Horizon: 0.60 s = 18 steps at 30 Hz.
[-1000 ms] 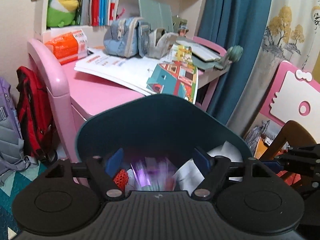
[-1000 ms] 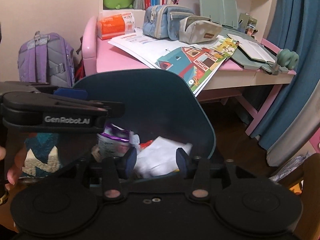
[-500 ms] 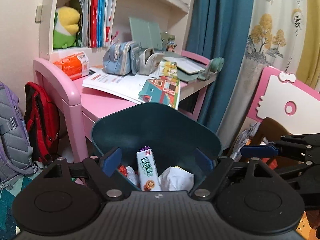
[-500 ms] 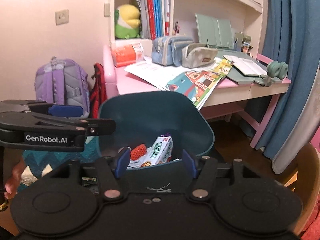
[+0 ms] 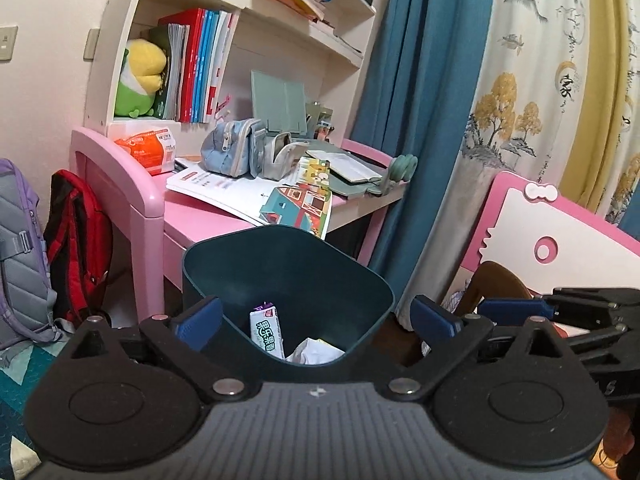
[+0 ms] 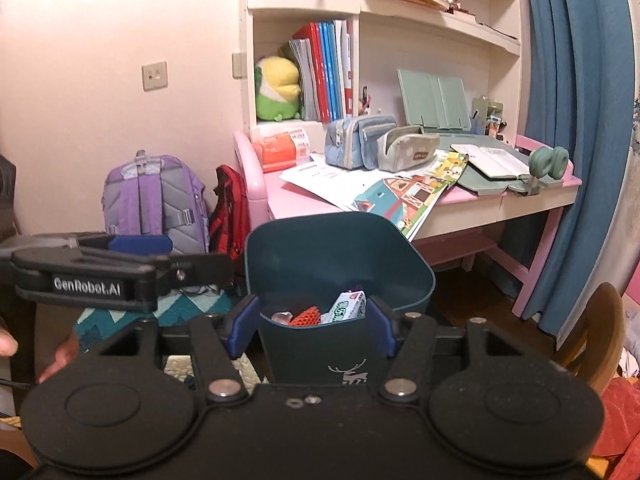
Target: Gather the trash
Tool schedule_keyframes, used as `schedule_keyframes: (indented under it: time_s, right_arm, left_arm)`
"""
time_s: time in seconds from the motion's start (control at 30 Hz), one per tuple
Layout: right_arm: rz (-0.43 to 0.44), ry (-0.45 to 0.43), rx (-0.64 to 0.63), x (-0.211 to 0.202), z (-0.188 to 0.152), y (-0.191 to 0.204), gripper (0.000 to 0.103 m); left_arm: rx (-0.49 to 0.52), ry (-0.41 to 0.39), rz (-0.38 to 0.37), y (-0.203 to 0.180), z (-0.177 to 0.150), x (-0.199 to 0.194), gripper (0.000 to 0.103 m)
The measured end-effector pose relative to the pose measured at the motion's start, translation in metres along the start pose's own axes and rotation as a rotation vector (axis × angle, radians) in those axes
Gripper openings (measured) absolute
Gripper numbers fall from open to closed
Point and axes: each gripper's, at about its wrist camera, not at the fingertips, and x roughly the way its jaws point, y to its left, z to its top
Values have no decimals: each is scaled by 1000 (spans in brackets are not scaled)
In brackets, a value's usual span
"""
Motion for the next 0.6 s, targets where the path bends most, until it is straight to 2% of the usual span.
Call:
schedule_keyframes:
  time_s: [0.33,0.6]
  right_arm:
    - [5,-4,13,-9,-3,3,58]
    - [-6,-16,5,-18,4,6,58]
  left_arm:
    - [53,-14,7,-7,-11,-19,101]
    - [70,-19,11,-11,-2,-30,101]
